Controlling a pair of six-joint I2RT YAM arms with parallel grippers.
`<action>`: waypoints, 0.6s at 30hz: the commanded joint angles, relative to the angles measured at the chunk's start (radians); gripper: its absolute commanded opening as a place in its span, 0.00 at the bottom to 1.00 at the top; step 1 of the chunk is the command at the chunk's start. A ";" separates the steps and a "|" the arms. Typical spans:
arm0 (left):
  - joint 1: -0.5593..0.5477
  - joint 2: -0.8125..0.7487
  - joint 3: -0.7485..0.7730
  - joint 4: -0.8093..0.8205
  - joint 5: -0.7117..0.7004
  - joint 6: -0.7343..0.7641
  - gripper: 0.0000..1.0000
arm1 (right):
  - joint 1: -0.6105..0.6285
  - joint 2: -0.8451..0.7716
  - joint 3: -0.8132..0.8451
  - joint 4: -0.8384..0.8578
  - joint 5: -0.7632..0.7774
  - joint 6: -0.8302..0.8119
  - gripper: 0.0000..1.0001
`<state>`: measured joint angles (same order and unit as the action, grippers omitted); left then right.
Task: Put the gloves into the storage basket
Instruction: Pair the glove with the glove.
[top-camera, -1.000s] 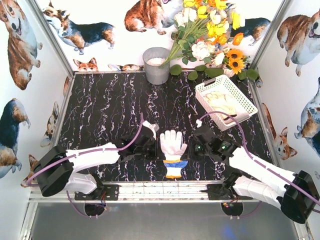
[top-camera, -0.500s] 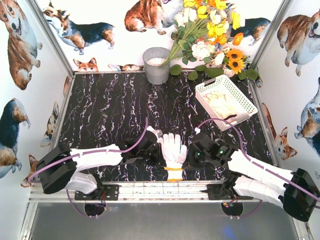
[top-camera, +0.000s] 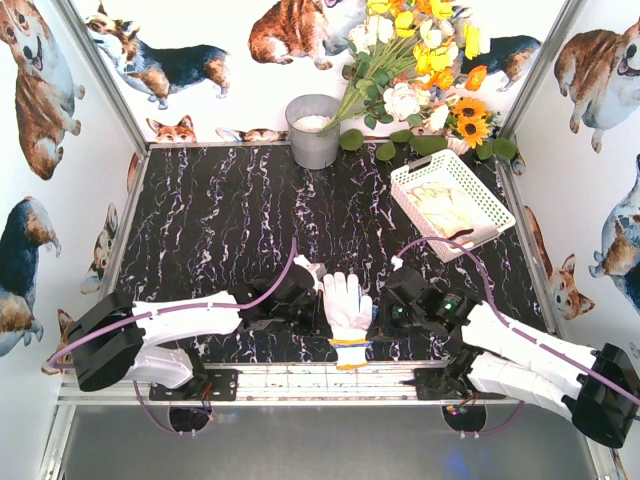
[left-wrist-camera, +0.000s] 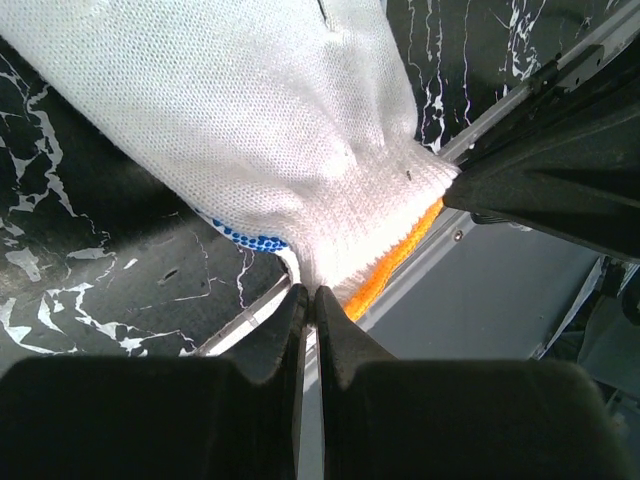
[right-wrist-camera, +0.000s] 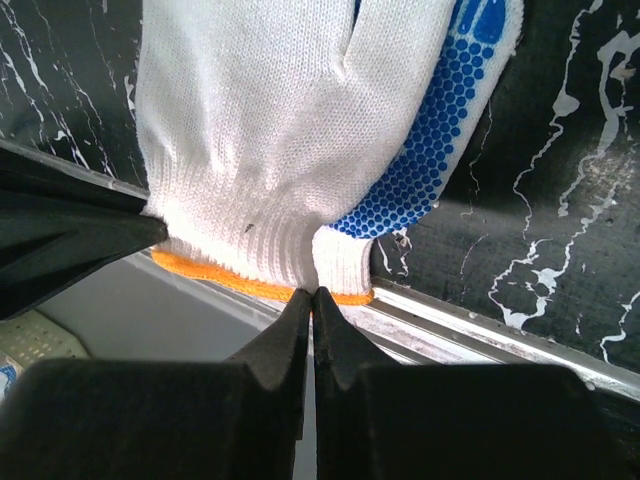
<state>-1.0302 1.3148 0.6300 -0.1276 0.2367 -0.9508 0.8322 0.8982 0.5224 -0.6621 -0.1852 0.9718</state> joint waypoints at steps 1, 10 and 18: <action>-0.024 -0.028 0.029 -0.076 -0.025 -0.001 0.00 | 0.010 -0.027 0.047 -0.078 0.043 0.000 0.00; -0.061 -0.059 0.057 -0.129 -0.059 -0.008 0.00 | 0.035 -0.084 0.061 -0.139 0.054 0.017 0.00; -0.103 -0.037 0.054 -0.139 -0.034 -0.024 0.00 | 0.073 -0.102 0.030 -0.181 0.025 0.040 0.00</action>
<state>-1.1168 1.2705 0.6750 -0.2127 0.1944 -0.9699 0.8909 0.8120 0.5472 -0.7811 -0.1791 1.0012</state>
